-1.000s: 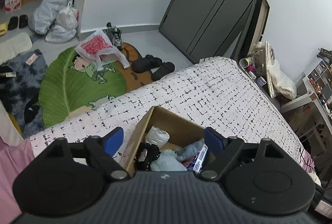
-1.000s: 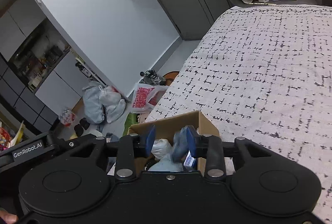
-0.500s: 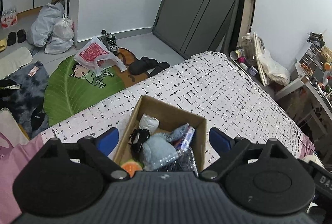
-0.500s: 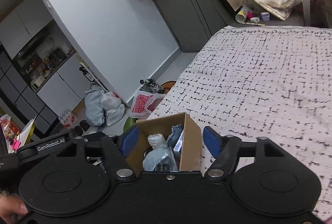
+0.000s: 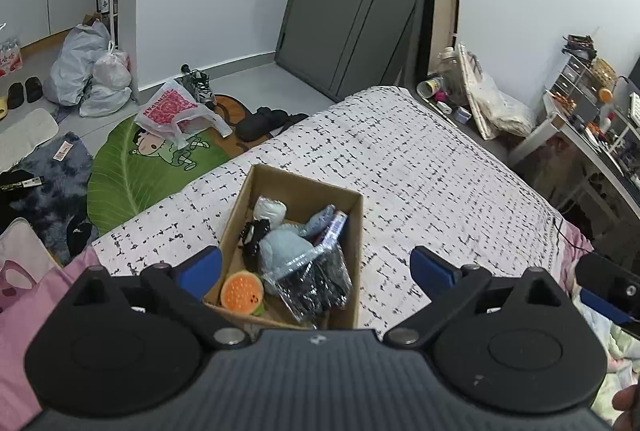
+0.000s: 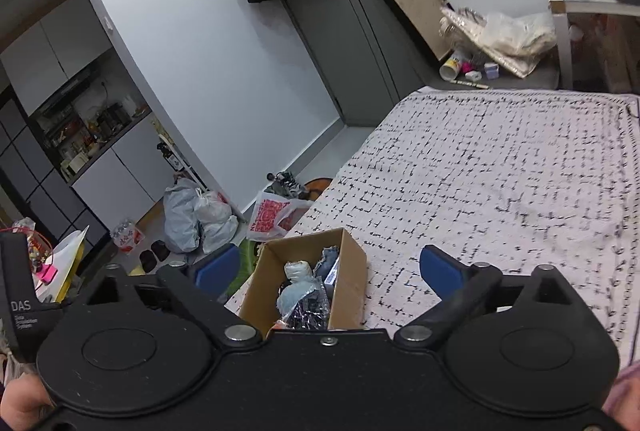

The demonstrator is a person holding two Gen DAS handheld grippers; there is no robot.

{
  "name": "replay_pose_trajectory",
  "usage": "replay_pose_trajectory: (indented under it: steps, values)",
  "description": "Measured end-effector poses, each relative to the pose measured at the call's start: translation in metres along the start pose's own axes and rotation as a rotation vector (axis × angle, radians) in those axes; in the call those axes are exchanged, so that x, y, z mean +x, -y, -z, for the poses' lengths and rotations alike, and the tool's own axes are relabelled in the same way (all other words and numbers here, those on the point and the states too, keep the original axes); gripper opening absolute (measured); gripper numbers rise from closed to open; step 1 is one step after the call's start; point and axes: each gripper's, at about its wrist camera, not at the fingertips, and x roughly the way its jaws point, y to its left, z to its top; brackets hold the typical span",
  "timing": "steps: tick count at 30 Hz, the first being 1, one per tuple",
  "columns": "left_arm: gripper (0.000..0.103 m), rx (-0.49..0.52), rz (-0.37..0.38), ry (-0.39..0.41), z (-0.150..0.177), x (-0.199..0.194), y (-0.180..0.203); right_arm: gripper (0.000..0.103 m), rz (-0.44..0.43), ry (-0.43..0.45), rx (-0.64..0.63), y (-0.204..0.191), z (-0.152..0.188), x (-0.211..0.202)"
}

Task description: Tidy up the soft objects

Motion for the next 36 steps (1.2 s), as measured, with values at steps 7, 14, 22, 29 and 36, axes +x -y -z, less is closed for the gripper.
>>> replay_pose_trajectory:
  steps: [7,14,22,29,36]
  values:
    - [0.1,0.017,0.007,-0.015,0.013,-0.023,0.007,0.103,0.009,0.004,0.018,0.002,0.003,-0.027]
    - [0.1,0.056,0.01,-0.013,0.022,-0.045,0.013,0.103,0.02,-0.015,-0.013,-0.005,0.011,-0.047]
    - [0.1,0.095,0.016,-0.019,0.031,-0.066,0.017,0.103,0.033,-0.027,-0.052,-0.017,0.019,-0.074]
    - [0.1,0.139,0.02,-0.03,0.039,-0.08,0.015,0.103,0.048,-0.043,-0.052,-0.015,0.031,-0.089]
    - [0.1,0.197,0.004,-0.04,0.053,-0.087,0.019,0.103,0.054,-0.062,-0.073,-0.018,0.042,-0.098]
